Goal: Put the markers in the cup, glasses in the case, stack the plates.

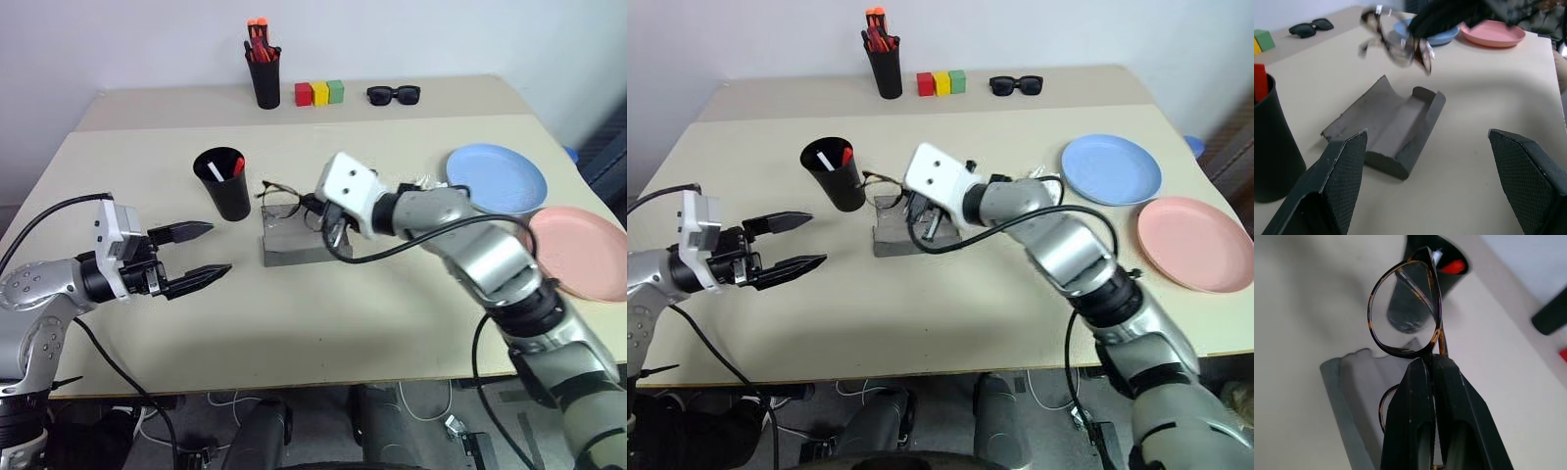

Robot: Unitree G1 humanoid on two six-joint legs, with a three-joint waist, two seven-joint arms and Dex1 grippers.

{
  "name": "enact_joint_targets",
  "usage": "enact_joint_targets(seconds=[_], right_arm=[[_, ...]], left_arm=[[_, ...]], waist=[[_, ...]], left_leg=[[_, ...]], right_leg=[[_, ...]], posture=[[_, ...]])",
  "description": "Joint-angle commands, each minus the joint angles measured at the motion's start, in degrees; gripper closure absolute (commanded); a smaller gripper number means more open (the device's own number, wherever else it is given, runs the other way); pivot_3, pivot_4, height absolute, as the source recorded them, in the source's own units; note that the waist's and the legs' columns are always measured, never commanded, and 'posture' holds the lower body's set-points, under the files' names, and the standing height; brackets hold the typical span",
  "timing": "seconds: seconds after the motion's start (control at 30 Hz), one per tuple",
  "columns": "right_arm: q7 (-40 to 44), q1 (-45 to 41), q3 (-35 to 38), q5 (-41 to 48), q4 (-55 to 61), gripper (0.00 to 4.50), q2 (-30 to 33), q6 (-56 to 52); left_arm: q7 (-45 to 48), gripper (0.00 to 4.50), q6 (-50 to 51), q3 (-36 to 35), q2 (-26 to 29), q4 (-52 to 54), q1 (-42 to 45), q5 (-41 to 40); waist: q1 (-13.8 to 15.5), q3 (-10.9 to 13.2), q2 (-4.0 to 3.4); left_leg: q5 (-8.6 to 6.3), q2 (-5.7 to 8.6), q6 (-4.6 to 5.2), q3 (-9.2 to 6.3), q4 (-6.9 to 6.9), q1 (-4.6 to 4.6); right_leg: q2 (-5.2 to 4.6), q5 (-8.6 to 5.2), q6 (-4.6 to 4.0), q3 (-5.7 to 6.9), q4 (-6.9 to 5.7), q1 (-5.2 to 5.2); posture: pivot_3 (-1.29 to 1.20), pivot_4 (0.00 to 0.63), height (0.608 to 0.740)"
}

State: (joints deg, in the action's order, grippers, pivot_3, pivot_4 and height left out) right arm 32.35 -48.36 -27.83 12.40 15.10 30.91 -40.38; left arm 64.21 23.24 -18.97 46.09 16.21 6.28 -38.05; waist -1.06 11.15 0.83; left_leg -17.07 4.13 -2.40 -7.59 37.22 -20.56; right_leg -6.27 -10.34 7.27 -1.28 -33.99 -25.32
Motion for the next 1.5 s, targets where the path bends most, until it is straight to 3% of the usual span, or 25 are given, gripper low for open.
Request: enact_joint_targets(seconds=[0.03,0.33,0.53,0.9,1.0,1.23,1.5], right_arm=[[0.15,-0.16,-1.62,-4.66,-3.96,4.44,-3.39,4.27],[5.15,1.17,-3.98,-12.9,-9.58,4.44,-4.09,9.12],[10.69,1.5,-2.66,-13.15,-8.67,4.44,-2.75,6.6],[13.22,1.03,-2.79,-16.15,-12.04,4.44,-4.17,6.24],[13.28,0.81,-2.51,-16.96,-13.17,3.56,-4.62,6.33],[14.04,0.9,-1.16,-17.66,-13.09,0.02,-4.91,7.1],[12.96,-0.61,7.76,-12.36,-12.87,0.02,-8.65,3.43]], left_arm=[[-0.84,0.44,-0.02,-0.69,0.04,2.44,-0.19,-1.14],[-2.33,0.44,0.93,-0.11,-0.06,4.3,-0.36,-1.74],[-2.29,0.44,0.97,0.36,0.07,3.89,0.11,-1.67],[-3.02,0.44,0.54,1.04,0.09,4.03,0.1,-1.4],[-3.15,0.44,0.5,0.99,0.1,4.16,-0.11,-1.41],[-3.13,0.44,-0.01,1.02,0.11,4.23,-0.35,-1.06],[-4.31,0.44,0.74,2.34,-0.42,3.89,0.76,-0.91]], waist=[[0.01,0.0,0.0],[0.05,0.0,-0.01],[-0.12,0.01,-0.01],[-0.09,0.01,-0.01],[-0.08,0.01,-0.01],[-0.08,0.01,-0.01],[-0.03,0.01,-0.01]], left_leg=[[0.0,0.0,0.0,0.0,0.0,0.0],[0.01,0.01,-0.02,-0.01,-0.01,-0.01],[0.01,0.0,-0.02,0.0,-0.02,0.01],[0.01,0.0,-0.02,-0.01,-0.02,0.01],[0.01,0.0,-0.02,-0.01,-0.03,0.01],[0.01,0.0,-0.02,-0.01,-0.03,0.01],[0.01,0.0,-0.03,-0.02,-0.03,0.01]], right_leg=[[0.0,0.0,0.0,0.0,0.0,0.0],[0.01,0.02,-0.03,0.01,-0.02,-0.03],[0.03,0.02,-0.03,0.0,-0.02,-0.03],[0.04,0.02,-0.03,0.0,-0.02,-0.03],[0.04,0.02,-0.04,0.0,-0.02,-0.04],[0.04,0.02,-0.04,0.0,-0.02,-0.03],[0.04,0.03,-0.05,-0.01,-0.04,-0.03]], posture=[[0.0,0.15,0.74],[0.0,0.15,0.74],[0.0,0.15,0.74],[0.0,0.15,0.74],[0.0,0.15,0.74],[0.0,0.15,0.74],[0.0,0.15,0.74]])
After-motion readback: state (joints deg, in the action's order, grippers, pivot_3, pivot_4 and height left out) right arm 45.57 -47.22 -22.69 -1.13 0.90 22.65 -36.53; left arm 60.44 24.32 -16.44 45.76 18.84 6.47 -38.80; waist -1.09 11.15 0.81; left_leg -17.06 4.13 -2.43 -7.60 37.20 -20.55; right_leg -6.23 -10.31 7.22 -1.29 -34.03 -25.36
